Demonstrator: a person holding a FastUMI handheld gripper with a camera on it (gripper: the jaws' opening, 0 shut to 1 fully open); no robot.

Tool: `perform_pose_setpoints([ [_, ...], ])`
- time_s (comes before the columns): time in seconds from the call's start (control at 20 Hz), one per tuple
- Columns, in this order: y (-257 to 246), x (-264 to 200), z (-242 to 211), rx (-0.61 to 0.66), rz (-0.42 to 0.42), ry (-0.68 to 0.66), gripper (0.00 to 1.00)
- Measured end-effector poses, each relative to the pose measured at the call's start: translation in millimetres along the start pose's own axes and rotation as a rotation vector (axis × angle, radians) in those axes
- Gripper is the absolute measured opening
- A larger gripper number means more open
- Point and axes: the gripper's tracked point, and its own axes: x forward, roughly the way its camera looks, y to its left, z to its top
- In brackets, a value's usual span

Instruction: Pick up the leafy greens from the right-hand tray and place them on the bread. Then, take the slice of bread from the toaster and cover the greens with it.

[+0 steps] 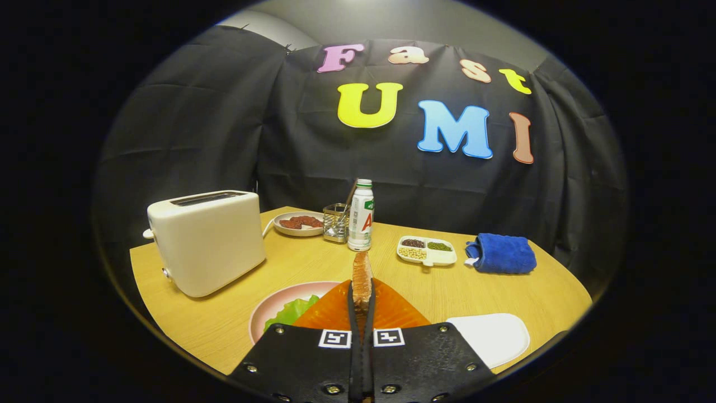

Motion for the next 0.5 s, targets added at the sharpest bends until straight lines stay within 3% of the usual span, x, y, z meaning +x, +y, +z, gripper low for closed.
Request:
perform_pose_setpoints([
  [0.5,41,9,-31,0.018,0.117,0.106,0.01],
])
